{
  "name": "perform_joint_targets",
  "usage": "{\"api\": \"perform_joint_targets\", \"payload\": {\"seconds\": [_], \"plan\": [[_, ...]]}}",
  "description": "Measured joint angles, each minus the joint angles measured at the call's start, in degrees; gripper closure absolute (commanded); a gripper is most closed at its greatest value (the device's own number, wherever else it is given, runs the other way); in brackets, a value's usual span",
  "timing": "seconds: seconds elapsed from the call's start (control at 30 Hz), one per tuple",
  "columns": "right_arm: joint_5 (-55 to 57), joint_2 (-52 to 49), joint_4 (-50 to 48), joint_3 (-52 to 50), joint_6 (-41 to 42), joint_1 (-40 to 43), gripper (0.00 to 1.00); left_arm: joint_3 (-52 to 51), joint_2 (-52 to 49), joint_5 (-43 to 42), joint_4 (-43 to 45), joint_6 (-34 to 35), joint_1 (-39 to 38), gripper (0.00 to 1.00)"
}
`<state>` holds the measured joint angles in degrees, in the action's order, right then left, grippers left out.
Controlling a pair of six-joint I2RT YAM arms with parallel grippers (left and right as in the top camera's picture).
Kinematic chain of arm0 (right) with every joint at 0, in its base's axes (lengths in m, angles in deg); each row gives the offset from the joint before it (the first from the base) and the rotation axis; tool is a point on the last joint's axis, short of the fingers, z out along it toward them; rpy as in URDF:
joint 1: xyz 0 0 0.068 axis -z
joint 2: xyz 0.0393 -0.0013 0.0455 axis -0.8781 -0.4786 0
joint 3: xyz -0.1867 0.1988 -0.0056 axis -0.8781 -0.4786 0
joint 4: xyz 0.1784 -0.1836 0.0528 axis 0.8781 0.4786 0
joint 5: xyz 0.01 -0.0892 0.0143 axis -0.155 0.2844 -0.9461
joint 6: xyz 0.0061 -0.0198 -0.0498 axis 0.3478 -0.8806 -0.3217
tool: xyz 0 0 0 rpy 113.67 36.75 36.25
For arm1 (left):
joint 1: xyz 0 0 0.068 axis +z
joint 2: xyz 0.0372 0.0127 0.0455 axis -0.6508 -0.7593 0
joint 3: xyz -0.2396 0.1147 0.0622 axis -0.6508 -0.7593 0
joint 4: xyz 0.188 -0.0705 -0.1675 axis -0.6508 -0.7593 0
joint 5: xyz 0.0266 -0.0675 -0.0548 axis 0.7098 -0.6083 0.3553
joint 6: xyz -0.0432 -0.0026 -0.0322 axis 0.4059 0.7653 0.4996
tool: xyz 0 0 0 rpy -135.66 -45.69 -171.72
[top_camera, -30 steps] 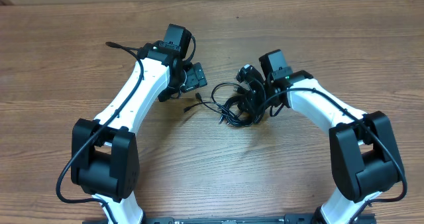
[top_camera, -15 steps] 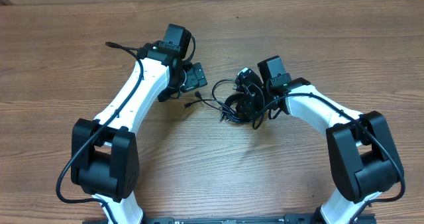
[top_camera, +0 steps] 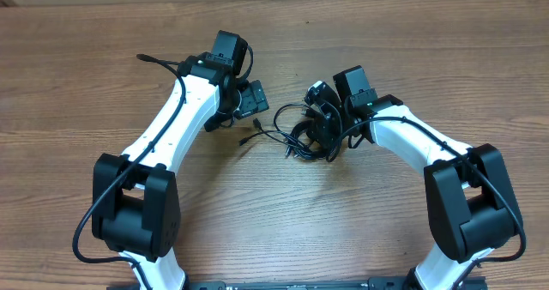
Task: Untangle cables
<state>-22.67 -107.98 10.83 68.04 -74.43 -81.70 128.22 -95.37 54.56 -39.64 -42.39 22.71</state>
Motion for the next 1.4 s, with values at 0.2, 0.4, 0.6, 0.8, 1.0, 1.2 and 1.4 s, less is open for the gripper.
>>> {"api": "perform_joint_targets", "payload": {"seconds": [0.2, 0.4, 0.6, 0.8, 1.0, 1.2, 1.4], "plan": [[0.2, 0.0, -2.5, -0.9, -0.7, 0.0, 0.53, 0.0, 0.0, 0.0, 0.4, 0.0, 0.0, 0.04], [0.2, -2.3, -4.5, -2.7, -0.6, 0.0, 0.81, 0.0, 0.0, 0.0, 0.3, 0.0, 0.0, 0.05], [-0.7, -2.6, -3.8, -1.9, 5.9, 0.4, 0.96, 0.0, 0.0, 0.0, 0.3, 0.1, 0.0, 0.04], [-7.0, -2.4, 4.5, 0.6, 12.3, 0.4, 0.96, 0.0, 0.0, -2.2, 0.8, 0.4, 0.0, 0.0], [-19.8, 0.5, 9.5, 2.8, 15.6, 0.4, 0.96, 0.0, 0.0, -3.8, 1.0, 0.5, 0.0, 0.0], [-37.6, 3.1, 11.8, 3.3, 16.7, 1.2, 0.96, 0.0, 0.0, -4.2, 1.0, 0.5, 0.0, 0.0], [-54.2, 3.1, 10.3, 3.4, 17.0, 4.7, 0.96, 0.0, 0.0, -4.5, 1.0, 1.0, 0.0, 0.0]]}}
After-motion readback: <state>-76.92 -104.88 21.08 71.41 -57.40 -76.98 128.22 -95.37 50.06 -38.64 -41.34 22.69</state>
